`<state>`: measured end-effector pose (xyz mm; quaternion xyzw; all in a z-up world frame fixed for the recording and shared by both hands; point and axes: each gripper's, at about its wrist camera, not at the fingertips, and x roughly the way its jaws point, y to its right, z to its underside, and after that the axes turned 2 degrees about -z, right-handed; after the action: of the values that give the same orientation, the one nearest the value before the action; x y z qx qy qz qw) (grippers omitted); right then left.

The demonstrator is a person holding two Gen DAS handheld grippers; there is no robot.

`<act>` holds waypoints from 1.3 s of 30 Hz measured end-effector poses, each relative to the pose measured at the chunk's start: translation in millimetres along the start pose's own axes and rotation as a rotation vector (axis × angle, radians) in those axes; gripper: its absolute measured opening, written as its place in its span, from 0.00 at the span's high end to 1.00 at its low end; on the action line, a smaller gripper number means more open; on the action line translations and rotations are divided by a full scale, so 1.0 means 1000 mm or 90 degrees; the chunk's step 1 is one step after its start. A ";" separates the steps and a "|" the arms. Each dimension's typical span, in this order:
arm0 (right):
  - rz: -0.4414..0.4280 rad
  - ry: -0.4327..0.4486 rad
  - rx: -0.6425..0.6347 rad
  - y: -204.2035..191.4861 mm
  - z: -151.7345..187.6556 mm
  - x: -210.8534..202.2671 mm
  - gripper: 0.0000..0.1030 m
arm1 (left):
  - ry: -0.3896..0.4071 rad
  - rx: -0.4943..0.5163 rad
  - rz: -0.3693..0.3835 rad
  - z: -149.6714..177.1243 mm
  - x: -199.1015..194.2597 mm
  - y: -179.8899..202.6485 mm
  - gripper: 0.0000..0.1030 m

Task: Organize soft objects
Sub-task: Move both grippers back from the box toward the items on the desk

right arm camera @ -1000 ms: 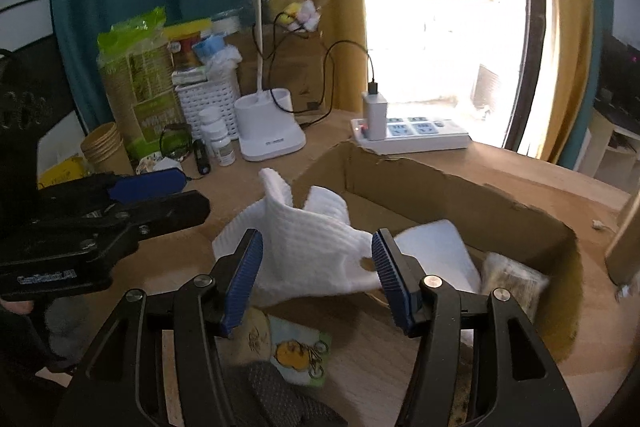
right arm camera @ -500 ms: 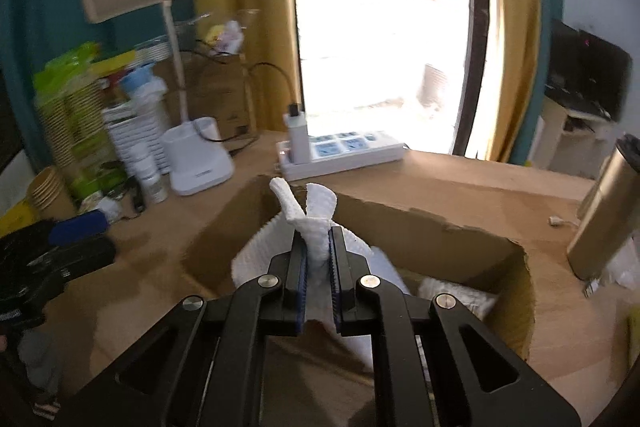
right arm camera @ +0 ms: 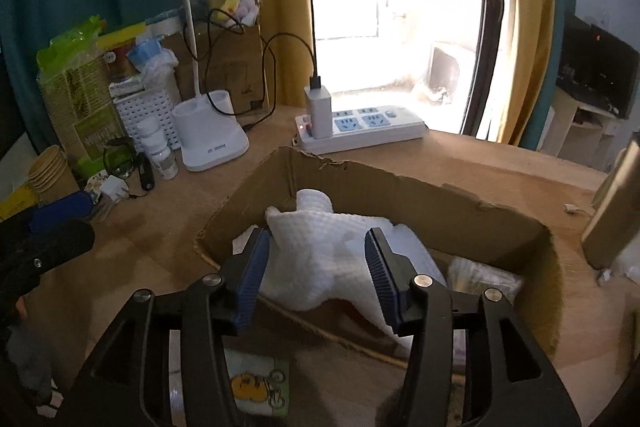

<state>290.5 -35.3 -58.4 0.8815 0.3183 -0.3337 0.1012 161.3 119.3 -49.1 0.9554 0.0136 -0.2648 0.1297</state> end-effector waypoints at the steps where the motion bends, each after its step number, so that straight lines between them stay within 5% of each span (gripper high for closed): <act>1: 0.003 0.004 0.000 0.000 0.002 -0.006 0.48 | 0.002 0.002 0.002 0.001 -0.002 0.002 0.47; 17: 0.009 0.020 0.017 -0.003 0.042 -0.058 0.47 | -0.011 0.019 0.017 0.027 -0.022 0.029 0.47; 39: -0.013 -0.006 0.034 -0.015 0.100 -0.074 0.46 | -0.060 0.025 0.011 0.077 -0.022 0.045 0.47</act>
<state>186.1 -99.1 -85.0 0.8790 0.3180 -0.3471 0.0759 108.1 57.3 -90.4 0.9442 -0.0057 -0.3089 0.1139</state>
